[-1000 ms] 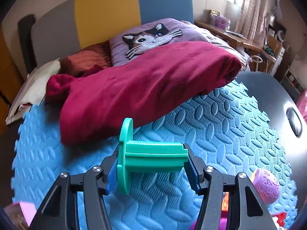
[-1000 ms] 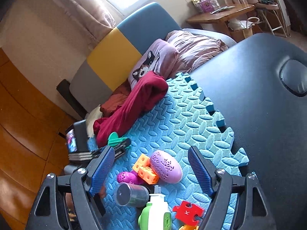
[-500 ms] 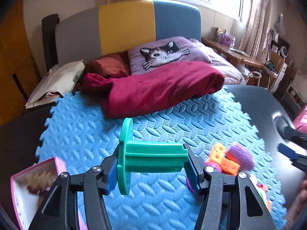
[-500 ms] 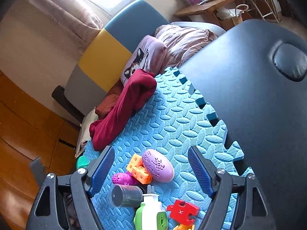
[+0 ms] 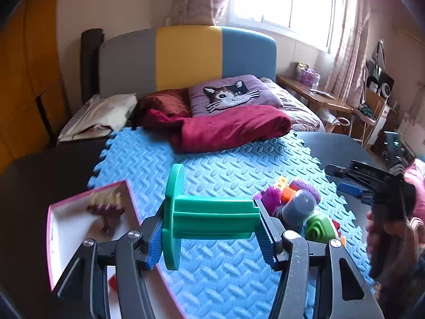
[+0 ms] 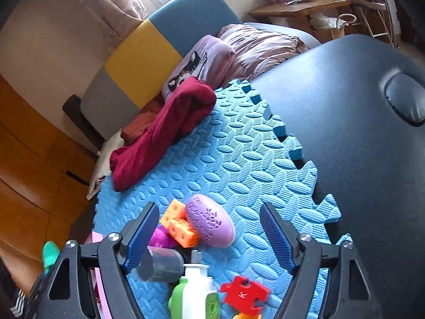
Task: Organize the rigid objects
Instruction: 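Carry the green spool piece with the left gripper into the white tray, then open the left gripper to release the green piece and withdraw, then lift the purple egg with the right gripper, lower into tray, open, then grasp the clear black-based cup with the left gripper while the right gripper moves to the white-green bottle, then lift the cup with the left gripper while the right gripper grasps the white-green bottle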
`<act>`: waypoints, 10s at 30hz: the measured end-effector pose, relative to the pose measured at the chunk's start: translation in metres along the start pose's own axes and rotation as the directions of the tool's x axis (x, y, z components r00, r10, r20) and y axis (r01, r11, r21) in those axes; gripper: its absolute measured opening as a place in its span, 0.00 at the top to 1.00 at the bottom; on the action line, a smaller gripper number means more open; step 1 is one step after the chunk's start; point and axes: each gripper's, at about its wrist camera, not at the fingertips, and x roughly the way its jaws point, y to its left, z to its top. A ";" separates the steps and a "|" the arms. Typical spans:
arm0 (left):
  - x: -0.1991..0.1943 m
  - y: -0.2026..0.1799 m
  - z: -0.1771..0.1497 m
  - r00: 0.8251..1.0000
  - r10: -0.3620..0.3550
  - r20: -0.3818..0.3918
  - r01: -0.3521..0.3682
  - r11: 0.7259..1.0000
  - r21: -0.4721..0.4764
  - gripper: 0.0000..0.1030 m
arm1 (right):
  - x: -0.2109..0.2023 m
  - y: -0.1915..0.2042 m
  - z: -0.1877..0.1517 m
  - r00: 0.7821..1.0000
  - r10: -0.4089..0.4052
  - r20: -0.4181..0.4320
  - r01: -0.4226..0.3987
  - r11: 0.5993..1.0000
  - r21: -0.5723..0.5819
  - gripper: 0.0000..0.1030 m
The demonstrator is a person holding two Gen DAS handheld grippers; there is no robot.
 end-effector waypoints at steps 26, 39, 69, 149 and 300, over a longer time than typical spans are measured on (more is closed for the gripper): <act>-0.050 0.093 -0.087 0.998 0.034 -0.058 -0.047 0.971 -0.233 0.42 | 0.060 0.029 -0.004 0.967 -0.164 -0.195 0.070 0.907 -0.415 0.40; -0.046 0.104 -0.088 0.998 0.031 -0.058 -0.045 0.965 -0.258 0.42 | 0.066 0.050 -0.024 0.939 -0.336 -0.077 0.213 0.741 -0.637 0.43; 0.015 0.164 -0.054 0.991 0.071 -0.111 -0.106 0.933 -0.345 0.42 | 0.073 0.050 -0.025 0.951 -0.300 -0.067 0.198 0.764 -0.615 0.57; -0.056 0.128 -0.120 0.934 0.352 -0.067 -0.358 0.914 -0.191 0.09 | -0.003 0.111 -0.030 0.997 0.004 0.071 0.039 0.802 -0.596 0.57; 0.029 -0.039 -0.069 0.979 -0.192 -0.065 0.194 0.981 0.017 0.56 | -0.004 0.030 -0.045 0.992 0.010 -0.127 -0.041 0.970 -0.238 0.44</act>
